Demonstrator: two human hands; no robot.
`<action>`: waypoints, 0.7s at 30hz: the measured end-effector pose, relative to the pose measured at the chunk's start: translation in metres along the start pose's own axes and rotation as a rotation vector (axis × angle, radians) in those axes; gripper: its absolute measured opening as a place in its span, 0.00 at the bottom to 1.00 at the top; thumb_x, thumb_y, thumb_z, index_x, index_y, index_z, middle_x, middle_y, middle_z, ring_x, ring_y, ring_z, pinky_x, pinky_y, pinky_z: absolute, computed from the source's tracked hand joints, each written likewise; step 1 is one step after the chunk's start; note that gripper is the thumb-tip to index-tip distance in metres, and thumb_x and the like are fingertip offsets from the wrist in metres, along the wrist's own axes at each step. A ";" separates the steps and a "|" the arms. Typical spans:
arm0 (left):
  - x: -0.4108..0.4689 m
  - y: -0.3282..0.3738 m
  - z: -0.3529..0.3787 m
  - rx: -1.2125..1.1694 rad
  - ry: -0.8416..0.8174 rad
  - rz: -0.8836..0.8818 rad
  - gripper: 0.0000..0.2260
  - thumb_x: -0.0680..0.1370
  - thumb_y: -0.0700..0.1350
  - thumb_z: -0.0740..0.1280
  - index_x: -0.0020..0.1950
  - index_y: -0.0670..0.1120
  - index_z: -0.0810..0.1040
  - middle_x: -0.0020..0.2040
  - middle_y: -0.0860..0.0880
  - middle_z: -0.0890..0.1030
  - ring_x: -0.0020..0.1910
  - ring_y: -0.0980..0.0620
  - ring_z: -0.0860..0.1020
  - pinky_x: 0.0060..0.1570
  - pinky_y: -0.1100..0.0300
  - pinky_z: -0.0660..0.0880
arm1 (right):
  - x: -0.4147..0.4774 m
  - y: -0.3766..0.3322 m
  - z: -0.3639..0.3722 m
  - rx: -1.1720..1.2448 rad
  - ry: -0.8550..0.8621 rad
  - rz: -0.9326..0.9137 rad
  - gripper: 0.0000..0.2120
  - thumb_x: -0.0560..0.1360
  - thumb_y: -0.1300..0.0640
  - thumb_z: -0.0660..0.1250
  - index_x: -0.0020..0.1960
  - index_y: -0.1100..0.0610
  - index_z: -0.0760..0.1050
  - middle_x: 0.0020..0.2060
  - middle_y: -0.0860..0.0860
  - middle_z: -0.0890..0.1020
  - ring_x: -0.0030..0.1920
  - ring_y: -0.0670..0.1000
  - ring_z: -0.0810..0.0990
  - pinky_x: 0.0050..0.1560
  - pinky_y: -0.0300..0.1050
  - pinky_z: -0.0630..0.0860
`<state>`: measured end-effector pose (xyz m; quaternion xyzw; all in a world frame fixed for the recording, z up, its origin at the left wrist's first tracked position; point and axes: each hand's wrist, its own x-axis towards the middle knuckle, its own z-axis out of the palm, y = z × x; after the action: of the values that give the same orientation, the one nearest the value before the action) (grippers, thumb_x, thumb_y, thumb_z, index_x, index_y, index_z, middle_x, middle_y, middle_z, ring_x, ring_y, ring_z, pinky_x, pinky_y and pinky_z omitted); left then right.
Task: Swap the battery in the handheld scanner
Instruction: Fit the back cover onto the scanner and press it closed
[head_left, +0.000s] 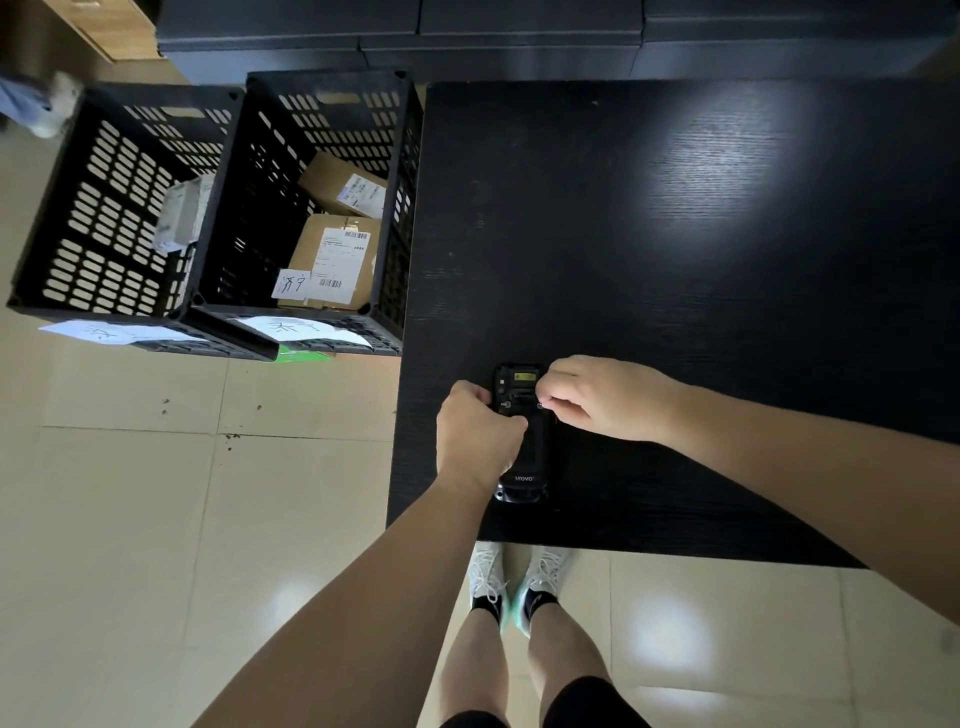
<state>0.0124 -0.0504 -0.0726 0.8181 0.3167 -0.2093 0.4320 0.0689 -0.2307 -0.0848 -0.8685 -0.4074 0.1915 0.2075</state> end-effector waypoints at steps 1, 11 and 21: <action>0.000 0.000 0.000 -0.001 -0.001 -0.002 0.18 0.70 0.42 0.75 0.56 0.46 0.73 0.45 0.53 0.76 0.38 0.61 0.74 0.31 0.67 0.68 | 0.001 0.001 0.001 -0.017 0.005 -0.020 0.03 0.79 0.59 0.66 0.47 0.56 0.78 0.43 0.48 0.80 0.44 0.48 0.78 0.37 0.40 0.74; -0.002 -0.003 0.002 -0.002 0.008 0.007 0.18 0.71 0.41 0.75 0.58 0.45 0.73 0.43 0.54 0.75 0.37 0.61 0.74 0.32 0.66 0.71 | 0.007 -0.001 0.006 -0.109 0.032 -0.040 0.04 0.75 0.61 0.69 0.42 0.59 0.76 0.37 0.51 0.79 0.35 0.50 0.77 0.29 0.42 0.74; -0.004 -0.002 0.003 -0.023 0.018 0.009 0.18 0.71 0.41 0.75 0.57 0.45 0.73 0.42 0.55 0.75 0.38 0.59 0.76 0.32 0.65 0.72 | 0.003 -0.033 0.010 -0.087 0.021 0.311 0.11 0.80 0.56 0.61 0.55 0.61 0.77 0.48 0.55 0.80 0.41 0.51 0.76 0.37 0.40 0.67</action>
<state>0.0076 -0.0530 -0.0730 0.8162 0.3194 -0.1964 0.4397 0.0447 -0.2065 -0.0769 -0.9312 -0.2736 0.1945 0.1419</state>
